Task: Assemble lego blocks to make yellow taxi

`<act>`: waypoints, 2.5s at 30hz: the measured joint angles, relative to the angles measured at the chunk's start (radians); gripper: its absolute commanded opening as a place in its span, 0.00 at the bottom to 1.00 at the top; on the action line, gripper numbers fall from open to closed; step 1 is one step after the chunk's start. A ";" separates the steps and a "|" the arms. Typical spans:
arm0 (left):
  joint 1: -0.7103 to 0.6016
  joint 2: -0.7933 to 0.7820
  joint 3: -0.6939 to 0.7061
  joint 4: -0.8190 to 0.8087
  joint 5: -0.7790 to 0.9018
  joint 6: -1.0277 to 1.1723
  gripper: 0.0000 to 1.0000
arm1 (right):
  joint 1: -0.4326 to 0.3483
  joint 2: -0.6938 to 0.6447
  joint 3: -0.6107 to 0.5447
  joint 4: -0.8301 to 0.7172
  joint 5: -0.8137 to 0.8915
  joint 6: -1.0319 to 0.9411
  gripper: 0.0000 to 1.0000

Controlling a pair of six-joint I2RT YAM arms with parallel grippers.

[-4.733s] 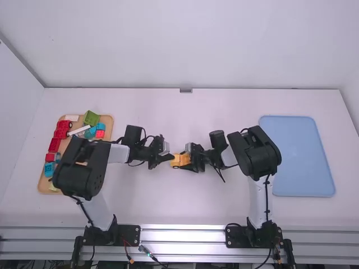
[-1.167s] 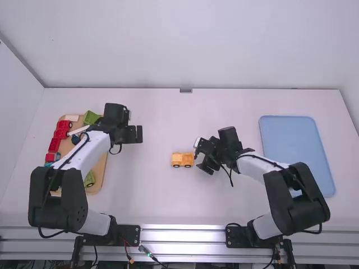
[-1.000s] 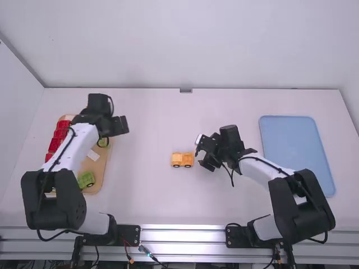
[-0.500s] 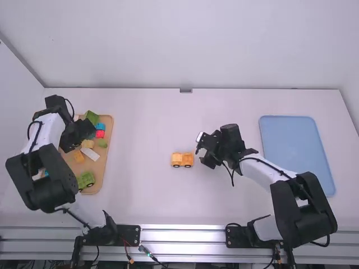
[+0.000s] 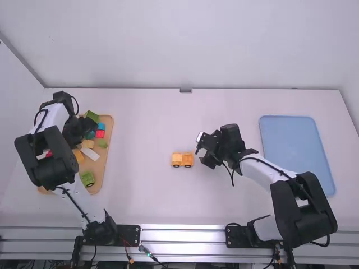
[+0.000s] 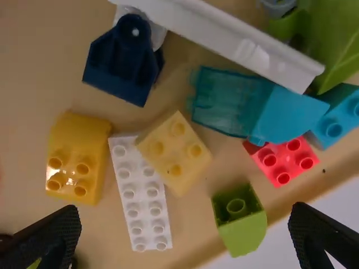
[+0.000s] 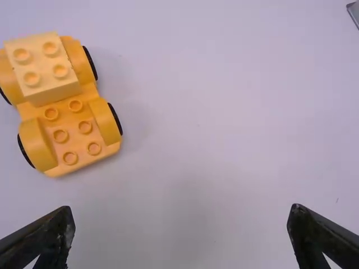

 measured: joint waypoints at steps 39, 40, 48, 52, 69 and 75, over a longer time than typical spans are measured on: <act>-0.002 0.000 -0.193 0.230 0.060 -0.123 0.79 | 0.000 0.000 0.000 0.012 0.002 0.001 0.99; -0.002 0.000 -0.193 0.230 0.060 -0.123 0.79 | 0.000 0.000 0.000 0.012 0.002 0.001 0.99; 0.002 0.000 -0.195 0.130 -0.035 -0.170 0.80 | 0.000 0.000 0.000 0.012 0.002 0.000 0.99; 0.002 0.000 -0.194 0.101 -0.063 -0.201 0.80 | 0.000 0.000 0.000 0.012 0.002 0.000 0.99; 0.003 0.000 -0.109 0.121 -0.033 -0.426 0.72 | 0.000 0.000 0.000 0.000 0.002 0.000 0.99; 0.003 0.000 -0.109 0.082 -0.033 -0.591 0.73 | 0.000 0.000 0.000 -0.001 0.002 0.001 0.99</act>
